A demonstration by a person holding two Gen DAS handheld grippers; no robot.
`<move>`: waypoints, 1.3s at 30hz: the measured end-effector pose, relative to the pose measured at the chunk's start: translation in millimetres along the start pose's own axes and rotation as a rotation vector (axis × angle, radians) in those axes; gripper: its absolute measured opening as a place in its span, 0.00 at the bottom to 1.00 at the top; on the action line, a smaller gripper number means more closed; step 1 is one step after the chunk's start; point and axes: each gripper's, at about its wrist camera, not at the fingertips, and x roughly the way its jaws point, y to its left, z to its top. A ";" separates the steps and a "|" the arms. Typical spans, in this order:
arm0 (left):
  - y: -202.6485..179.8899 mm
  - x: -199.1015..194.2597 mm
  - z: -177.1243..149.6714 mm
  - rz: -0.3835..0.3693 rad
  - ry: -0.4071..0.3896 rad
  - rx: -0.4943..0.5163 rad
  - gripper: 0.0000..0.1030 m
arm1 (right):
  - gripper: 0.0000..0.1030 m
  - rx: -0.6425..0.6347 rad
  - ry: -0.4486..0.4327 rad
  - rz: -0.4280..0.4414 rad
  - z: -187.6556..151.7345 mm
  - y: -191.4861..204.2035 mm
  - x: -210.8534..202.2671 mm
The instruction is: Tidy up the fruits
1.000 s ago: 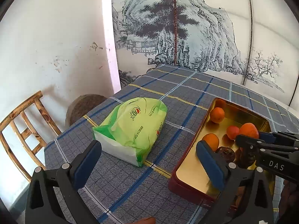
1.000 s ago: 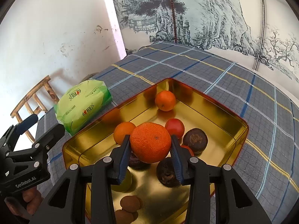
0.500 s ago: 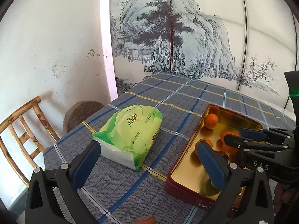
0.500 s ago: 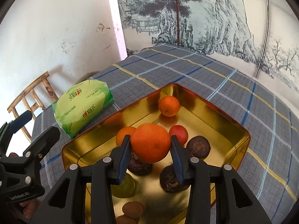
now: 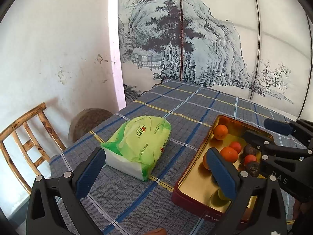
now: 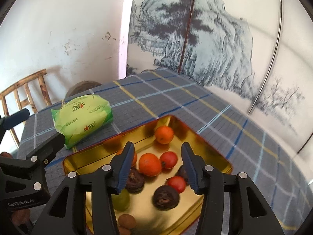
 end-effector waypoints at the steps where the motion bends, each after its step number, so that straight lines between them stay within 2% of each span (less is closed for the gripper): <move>1: -0.4 -1.7 0.5 0.000 -0.002 0.002 0.99 | 0.51 -0.008 -0.007 -0.015 0.4 0.6 -2.7; 8: -9.1 -18.0 7.1 0.001 -0.029 0.016 0.99 | 0.52 -0.049 -0.047 -0.110 1.9 -1.2 -21.7; 15: -20.2 -36.1 15.5 -0.022 -0.044 0.023 1.00 | 0.61 -0.040 -0.083 -0.162 -5.7 -20.8 -43.1; 22: -33.9 -58.1 22.7 -0.028 -0.076 0.048 1.00 | 0.70 -0.033 -0.084 -0.225 -42.0 -58.7 -63.3; 25: -39.9 -63.5 23.9 -0.032 -0.077 0.065 1.00 | 0.71 0.017 -0.023 -0.272 -69.7 -95.7 -60.7; 33: -58.3 -71.6 23.9 -0.038 -0.061 0.099 1.00 | 0.71 0.209 0.194 -0.438 -163.3 -232.0 -54.9; 39: -74.9 -68.3 21.3 -0.030 -0.028 0.135 1.00 | 0.71 0.326 0.314 -0.458 -205.4 -305.2 -48.9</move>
